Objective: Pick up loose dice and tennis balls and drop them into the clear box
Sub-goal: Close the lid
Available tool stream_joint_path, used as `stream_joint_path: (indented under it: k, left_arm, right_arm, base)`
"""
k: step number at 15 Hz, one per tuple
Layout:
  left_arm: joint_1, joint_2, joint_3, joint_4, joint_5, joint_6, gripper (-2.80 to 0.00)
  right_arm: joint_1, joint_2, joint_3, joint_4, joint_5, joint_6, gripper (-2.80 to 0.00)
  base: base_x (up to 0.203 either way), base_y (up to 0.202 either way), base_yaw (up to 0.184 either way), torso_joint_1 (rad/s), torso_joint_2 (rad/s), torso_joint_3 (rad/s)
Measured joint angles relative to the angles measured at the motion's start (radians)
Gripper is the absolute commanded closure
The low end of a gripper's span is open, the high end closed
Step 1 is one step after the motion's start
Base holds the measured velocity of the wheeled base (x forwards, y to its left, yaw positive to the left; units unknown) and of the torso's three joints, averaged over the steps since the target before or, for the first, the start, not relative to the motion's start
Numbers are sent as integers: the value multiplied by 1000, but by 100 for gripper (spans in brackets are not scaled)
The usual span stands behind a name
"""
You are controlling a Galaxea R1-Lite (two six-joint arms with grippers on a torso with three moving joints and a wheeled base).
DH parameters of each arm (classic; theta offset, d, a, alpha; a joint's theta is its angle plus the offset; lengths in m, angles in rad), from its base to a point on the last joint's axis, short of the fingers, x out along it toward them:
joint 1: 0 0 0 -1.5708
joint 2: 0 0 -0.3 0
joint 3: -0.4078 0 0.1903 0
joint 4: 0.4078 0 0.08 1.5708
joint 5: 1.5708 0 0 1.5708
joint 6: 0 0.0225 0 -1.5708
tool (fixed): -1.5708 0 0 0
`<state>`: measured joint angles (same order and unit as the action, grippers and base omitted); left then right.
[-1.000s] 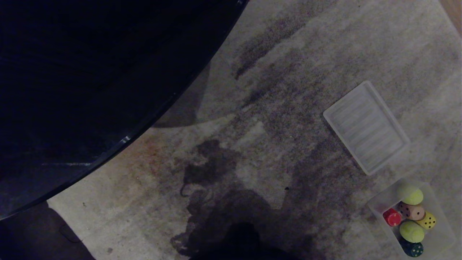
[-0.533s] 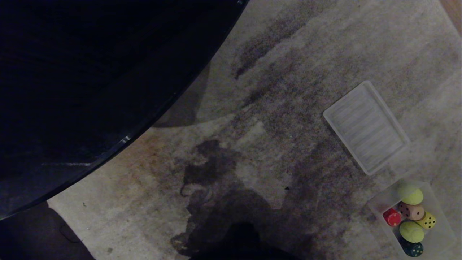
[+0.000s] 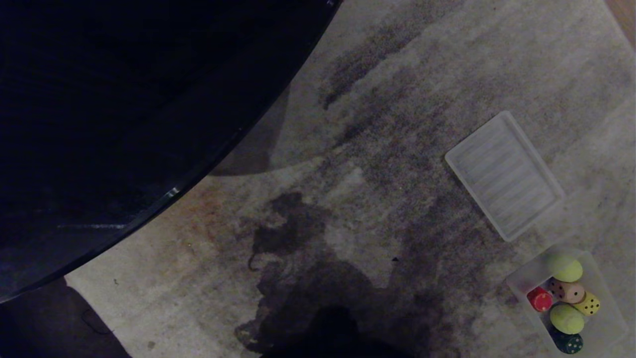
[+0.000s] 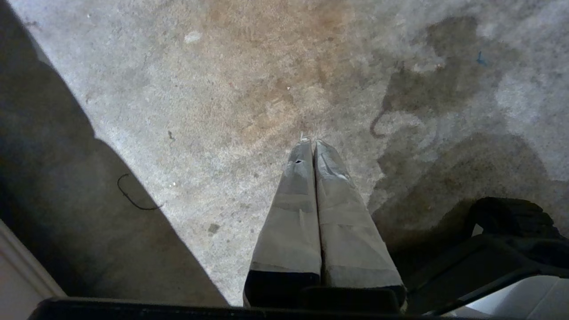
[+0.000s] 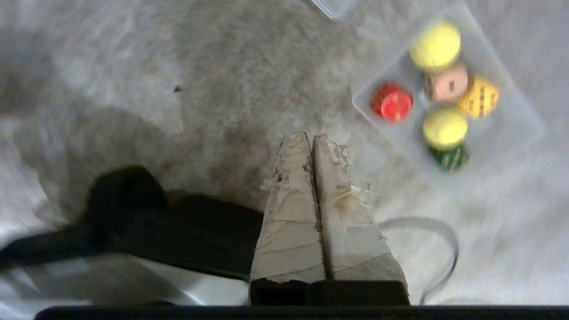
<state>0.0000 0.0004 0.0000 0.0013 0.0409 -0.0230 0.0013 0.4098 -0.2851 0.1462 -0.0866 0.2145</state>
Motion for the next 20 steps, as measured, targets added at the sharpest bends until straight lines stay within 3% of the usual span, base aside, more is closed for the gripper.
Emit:
stream_joint_path:
  k: [3,7,10,11,15,20]
  left_arm:
    - [0,0,0,0,0,0,0]
    - [0,0,0,0,0,0,0]
    - [0,0,0,1,0,0,0]
    - [0,0,0,0,0,0,0]
    - [0,0,0,0,0,0,0]
    - [0,0,0,0,0,0,0]
  right_arm:
    - [-14,325,-78,-124,-56,119,0]
    - [-49,782,-125,-462,-146,250,0]
    - [-110,1064,-181,-698,-159,345,0]
    - [-135,1148,-219,-751,-158,380,-280]
    - [-219,1355,-349,-801,-85,439,-280]
    - [-256,1477,-387,-804,16,542,-280]
  base:
    - [0,0,0,0,0,0]
    - [0,0,0,0,0,0]
    - [0,0,0,0,0,0]
    - [0,0,0,0,0,0]
    - [0,0,0,0,0,0]
    - [0,0,0,0,0,0]
